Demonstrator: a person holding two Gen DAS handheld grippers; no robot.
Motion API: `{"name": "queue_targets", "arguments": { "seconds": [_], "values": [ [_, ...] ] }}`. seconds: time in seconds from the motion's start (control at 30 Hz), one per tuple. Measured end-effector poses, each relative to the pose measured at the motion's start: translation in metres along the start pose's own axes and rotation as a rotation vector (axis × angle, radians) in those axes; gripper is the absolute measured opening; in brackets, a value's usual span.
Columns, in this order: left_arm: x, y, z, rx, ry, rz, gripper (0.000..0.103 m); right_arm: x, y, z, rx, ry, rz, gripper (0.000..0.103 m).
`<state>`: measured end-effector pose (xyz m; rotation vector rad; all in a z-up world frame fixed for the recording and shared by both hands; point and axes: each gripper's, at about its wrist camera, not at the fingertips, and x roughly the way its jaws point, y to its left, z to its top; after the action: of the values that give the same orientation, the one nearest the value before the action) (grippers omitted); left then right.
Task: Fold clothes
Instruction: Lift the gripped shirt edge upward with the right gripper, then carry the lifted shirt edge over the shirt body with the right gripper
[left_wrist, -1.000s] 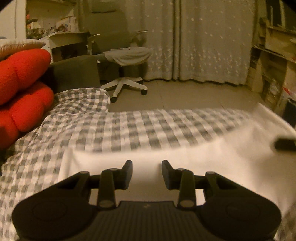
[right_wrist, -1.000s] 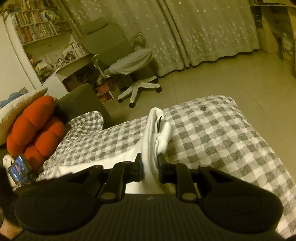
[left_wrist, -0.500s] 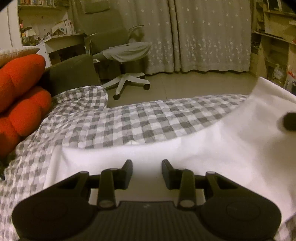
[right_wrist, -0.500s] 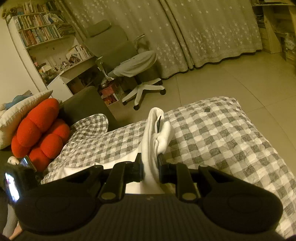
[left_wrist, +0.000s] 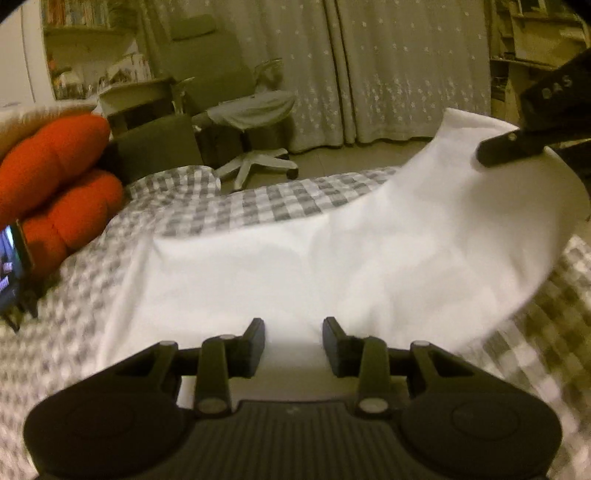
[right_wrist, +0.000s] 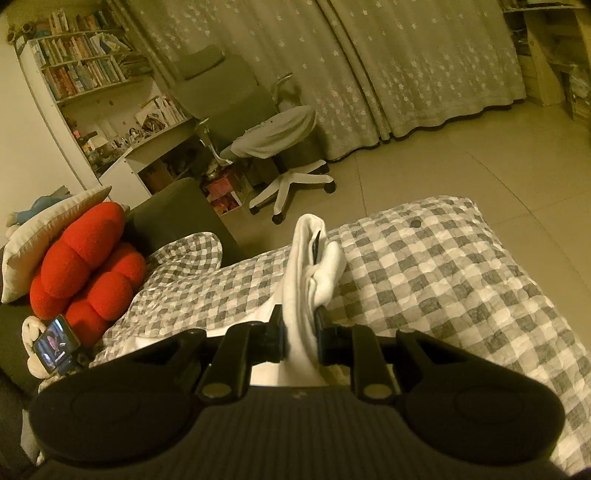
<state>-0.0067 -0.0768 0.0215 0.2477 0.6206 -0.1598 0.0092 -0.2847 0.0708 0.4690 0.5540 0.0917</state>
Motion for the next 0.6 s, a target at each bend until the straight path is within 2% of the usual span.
{"name": "queue_targets", "arguments": {
  "seconds": [0.1, 0.3, 0.43, 0.53, 0.6],
  "values": [
    [-0.006, -0.001, -0.004, 0.019, -0.016, 0.002, 0.036, -0.001, -0.001, 0.0, 0.001, -0.001, -0.002, 0.02],
    [-0.016, 0.003, -0.015, -0.025, 0.029, -0.06, 0.038, -0.001, -0.002, 0.001, 0.007, -0.002, -0.003, 0.02],
    [-0.019, 0.002, -0.019, -0.013, 0.021, -0.064, 0.038, -0.001, -0.001, 0.001, 0.004, -0.001, -0.006, 0.02],
    [-0.021, 0.013, -0.014, -0.083, 0.032, -0.112, 0.038, -0.001, -0.001, 0.001, 0.007, -0.002, -0.008, 0.02],
    [-0.025, 0.022, -0.01, -0.135, -0.004, -0.133, 0.041, -0.002, -0.001, 0.001, 0.009, -0.004, -0.008, 0.02]
  ]
}}
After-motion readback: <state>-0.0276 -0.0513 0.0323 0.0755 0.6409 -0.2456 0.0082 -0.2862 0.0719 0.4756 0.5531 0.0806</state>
